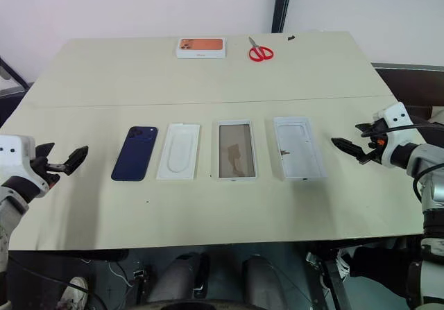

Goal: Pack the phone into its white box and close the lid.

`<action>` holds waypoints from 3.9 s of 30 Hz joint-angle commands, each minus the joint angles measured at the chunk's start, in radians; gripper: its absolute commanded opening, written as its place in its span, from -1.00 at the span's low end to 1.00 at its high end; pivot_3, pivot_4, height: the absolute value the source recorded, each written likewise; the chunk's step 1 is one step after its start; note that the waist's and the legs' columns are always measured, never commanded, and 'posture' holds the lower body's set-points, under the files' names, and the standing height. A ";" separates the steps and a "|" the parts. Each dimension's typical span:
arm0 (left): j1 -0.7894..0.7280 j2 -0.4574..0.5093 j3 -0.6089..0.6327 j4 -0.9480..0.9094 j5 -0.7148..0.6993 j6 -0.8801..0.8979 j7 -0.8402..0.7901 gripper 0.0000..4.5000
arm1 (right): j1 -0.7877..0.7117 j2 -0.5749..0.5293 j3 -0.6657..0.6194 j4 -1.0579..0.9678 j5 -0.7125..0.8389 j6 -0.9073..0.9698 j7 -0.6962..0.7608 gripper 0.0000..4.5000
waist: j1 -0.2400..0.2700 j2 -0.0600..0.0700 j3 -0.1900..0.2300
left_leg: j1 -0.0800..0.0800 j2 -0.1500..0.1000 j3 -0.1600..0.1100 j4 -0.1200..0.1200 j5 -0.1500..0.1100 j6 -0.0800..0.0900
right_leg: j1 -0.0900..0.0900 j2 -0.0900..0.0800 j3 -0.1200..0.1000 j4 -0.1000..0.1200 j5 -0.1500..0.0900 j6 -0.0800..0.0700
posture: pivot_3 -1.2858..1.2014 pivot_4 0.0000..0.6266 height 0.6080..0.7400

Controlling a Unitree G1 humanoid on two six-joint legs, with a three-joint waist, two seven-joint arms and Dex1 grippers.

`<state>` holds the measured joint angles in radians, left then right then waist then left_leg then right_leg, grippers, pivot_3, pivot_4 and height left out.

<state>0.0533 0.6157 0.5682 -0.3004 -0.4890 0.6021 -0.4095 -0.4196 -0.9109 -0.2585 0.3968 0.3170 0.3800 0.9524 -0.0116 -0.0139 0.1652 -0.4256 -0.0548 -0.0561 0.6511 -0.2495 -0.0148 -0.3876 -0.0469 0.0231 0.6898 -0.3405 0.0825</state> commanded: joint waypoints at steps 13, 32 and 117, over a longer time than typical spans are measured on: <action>-0.042 -0.050 -0.074 -0.135 -0.093 0.069 0.016 0.98 | -0.057 0.043 0.059 -0.127 0.004 -0.005 -0.010 1.00 | 0.002 0.000 0.000 | 0.000 0.000 0.000 0.001 0.000 0.000 | 0.000 0.000 0.000 0.000 0.000 0.000 | 0.03 -0.52 1.00; -0.415 -0.181 -0.287 -0.051 -0.302 0.621 0.256 0.98 | 0.018 0.141 0.273 -0.817 0.067 0.173 -0.056 1.00 | 0.001 -0.001 0.000 | 0.000 0.000 -0.001 0.003 0.000 0.000 | 0.000 0.001 -0.001 0.002 0.000 0.000 | 0.03 -0.52 1.00; -0.688 -0.480 -0.264 0.055 -0.287 0.739 0.322 0.53 | 0.007 0.187 0.339 -0.759 -0.034 0.212 -0.159 0.18 | -0.001 -0.002 0.001 | -0.001 0.000 -0.001 0.009 0.002 -0.005 | 0.003 0.002 -0.001 0.001 0.000 0.001 | 0.03 -0.52 1.00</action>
<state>-0.6535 0.0966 0.3297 -0.1890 -0.7849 1.3873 -0.0189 -0.3851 -0.7327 0.0663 -0.3395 0.2908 0.5732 0.8049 -0.0123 -0.0163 0.1659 -0.4262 -0.0546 -0.0576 0.6595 -0.2468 -0.0197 -0.3849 -0.0446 0.0220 0.6909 -0.3405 0.0833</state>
